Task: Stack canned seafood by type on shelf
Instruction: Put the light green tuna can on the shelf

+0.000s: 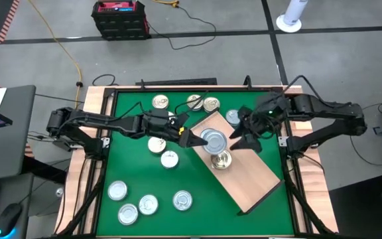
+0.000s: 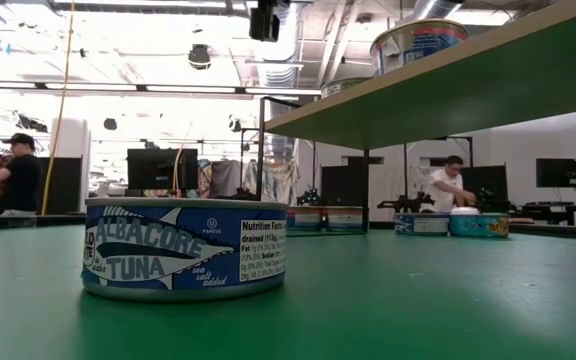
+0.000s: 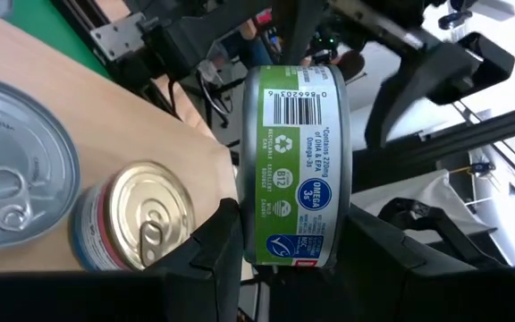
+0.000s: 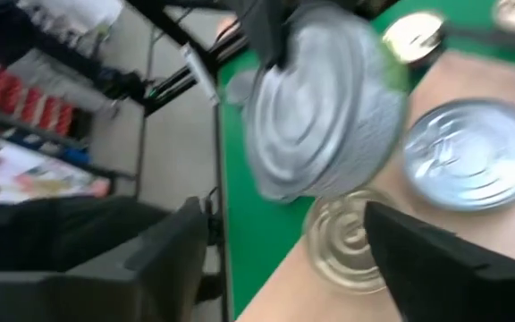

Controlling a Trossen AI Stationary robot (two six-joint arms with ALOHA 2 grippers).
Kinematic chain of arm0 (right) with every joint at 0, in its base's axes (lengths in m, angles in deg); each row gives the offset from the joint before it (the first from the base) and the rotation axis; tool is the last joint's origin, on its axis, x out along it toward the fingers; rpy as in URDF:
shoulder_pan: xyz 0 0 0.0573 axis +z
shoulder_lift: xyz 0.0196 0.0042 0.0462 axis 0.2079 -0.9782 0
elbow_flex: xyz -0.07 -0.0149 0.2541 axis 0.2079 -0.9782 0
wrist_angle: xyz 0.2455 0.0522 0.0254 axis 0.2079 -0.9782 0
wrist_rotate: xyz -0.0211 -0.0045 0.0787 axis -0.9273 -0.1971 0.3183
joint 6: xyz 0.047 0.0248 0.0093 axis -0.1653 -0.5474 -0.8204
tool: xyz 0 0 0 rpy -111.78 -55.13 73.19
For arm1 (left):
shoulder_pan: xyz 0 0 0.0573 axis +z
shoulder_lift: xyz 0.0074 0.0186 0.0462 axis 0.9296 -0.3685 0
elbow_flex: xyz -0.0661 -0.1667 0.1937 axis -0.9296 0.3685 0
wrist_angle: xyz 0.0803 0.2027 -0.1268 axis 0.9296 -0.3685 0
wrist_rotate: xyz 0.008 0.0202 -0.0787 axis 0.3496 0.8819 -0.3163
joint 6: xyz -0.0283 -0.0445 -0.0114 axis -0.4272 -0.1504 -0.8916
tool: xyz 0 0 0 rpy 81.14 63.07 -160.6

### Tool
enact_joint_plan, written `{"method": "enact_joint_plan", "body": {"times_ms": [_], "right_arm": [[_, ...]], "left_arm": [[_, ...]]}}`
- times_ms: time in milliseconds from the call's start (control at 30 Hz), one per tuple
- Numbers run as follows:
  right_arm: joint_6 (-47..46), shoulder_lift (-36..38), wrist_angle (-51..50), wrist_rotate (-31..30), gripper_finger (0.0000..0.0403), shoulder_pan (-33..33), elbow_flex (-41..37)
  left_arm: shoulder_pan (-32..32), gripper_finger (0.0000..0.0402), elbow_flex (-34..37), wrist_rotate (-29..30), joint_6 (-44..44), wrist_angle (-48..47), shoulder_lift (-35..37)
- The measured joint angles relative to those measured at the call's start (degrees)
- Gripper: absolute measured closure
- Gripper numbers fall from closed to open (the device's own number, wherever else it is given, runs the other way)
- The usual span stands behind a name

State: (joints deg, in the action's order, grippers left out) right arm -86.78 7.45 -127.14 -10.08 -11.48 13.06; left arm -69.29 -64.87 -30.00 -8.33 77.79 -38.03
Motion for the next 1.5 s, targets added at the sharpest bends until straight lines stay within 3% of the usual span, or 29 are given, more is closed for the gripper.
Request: {"method": "enact_joint_plan", "body": {"times_ms": [133, 300, 833, 1033, 1200, 1400, 1500], "right_arm": [[-0.54, -1.19, 0.23, 4.5, 0.003, -1.45, -0.02], [-2.88, -3.61, 3.07, 5.74, 0.0015, -3.48, -0.07], [-9.86, -6.45, 9.7, 4.97, 0.0023, -8.33, 0.02], [-14.0, -6.89, 5.69, 3.57, 0.0023, -10.73, -0.02], [-14.99, -4.91, 3.39, 3.11, 0.0023, -12.58, 0.04], [-8.88, -4.52, 0.33, 13.14, 0.0024, -12.56, 0.02], [-2.69, -5.61, -1.67, 14.75, 0.0024, -12.88, 0.07]], "left_arm": [[0.26, 0.0261, 0.0, -0.28, 0.41, 0.38, 0.0], [0.97, 0.0261, 0.0, -0.31, 2.47, 0.44, 0.0], [1.37, 0.0261, -0.04, -1.36, 6.78, 0.9, 0.23], [1.48, 0.0261, -0.07, 5.28, 7.84, -8.22, 0.29], [0.66, 0.0261, -0.04, 5.79, 7.43, -8.99, 0.05], [-0.34, 0.0261, -0.04, 5.92, 6.72, -7.61, -0.11], [1.1, 0.0261, -0.04, 5.86, 6.97, -5.57, -0.11]]}}
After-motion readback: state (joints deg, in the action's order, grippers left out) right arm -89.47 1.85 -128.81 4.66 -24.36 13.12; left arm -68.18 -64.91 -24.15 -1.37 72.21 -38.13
